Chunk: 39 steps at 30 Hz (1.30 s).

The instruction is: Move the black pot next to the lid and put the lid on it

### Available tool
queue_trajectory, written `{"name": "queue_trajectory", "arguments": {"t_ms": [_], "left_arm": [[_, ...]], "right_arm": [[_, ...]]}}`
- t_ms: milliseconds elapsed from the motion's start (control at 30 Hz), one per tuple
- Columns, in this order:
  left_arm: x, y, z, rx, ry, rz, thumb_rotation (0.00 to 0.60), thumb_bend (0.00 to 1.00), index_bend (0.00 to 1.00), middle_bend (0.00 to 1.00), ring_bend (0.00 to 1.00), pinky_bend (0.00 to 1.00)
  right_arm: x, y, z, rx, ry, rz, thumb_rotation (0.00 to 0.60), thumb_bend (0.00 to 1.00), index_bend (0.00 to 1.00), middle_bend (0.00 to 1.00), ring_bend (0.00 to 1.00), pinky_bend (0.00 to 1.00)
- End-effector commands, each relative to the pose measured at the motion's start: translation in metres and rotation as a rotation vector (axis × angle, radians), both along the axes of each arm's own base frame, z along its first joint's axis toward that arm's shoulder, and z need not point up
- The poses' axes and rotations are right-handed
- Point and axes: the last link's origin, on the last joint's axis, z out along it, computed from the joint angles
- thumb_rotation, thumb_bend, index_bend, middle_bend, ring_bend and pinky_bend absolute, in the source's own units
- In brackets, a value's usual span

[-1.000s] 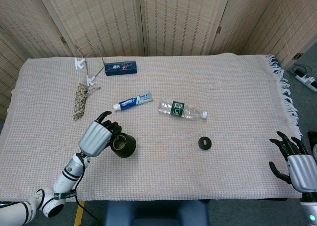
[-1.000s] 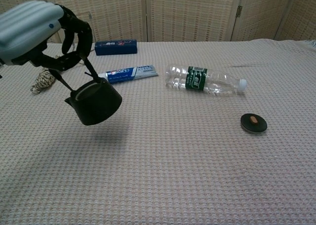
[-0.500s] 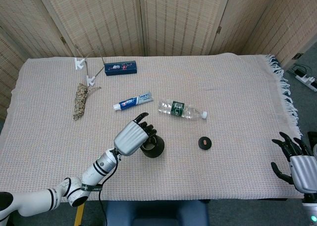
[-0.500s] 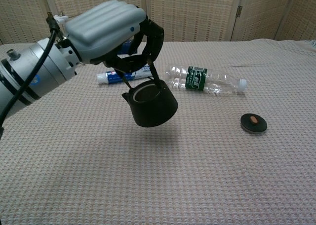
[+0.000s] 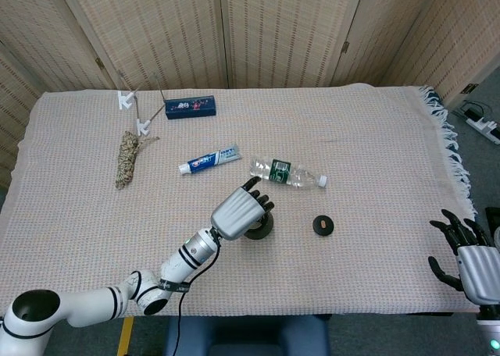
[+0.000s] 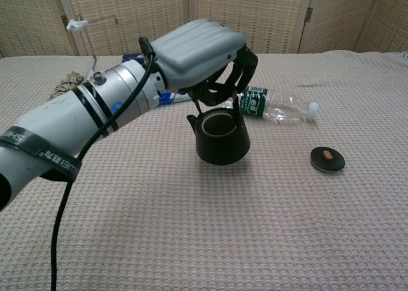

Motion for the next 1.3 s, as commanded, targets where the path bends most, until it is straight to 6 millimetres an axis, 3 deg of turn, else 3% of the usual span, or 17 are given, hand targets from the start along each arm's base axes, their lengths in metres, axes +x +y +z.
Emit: {"name": "queue_trajectory", "arguments": {"t_ms": [33, 733, 1067, 1300], "left_arm": [[0.009, 0.004, -0.009, 0.004, 0.014, -0.004, 0.6, 0.54, 0.69, 0.69, 0.62, 0.23], [0.027, 0.02, -0.042, 0.024, 0.062, 0.048, 0.6, 0.54, 0.66, 0.69, 0.61, 0.21], [0.019, 0.008, -0.046, -0.003, 0.126, 0.119, 0.6, 0.53, 0.48, 0.53, 0.5, 0.15], [0.014, -0.004, -0.041, -0.041, 0.197, 0.183, 0.6, 0.45, 0.25, 0.34, 0.32, 0.08]], "right_arm": [[-0.001, 0.0, 0.001, 0.0, 0.001, -0.005, 0.6, 0.38, 0.2, 0.12, 0.23, 0.11], [-0.008, -0.001, 0.002, 0.0, -0.003, -0.03, 0.6, 0.38, 0.2, 0.12, 0.23, 0.11], [-0.009, -0.001, 0.002, -0.001, -0.007, -0.03, 0.6, 0.38, 0.2, 0.12, 0.23, 0.11], [-0.01, 0.0, 0.002, -0.004, -0.008, -0.031, 0.6, 0.38, 0.2, 0.12, 0.23, 0.11]]}}
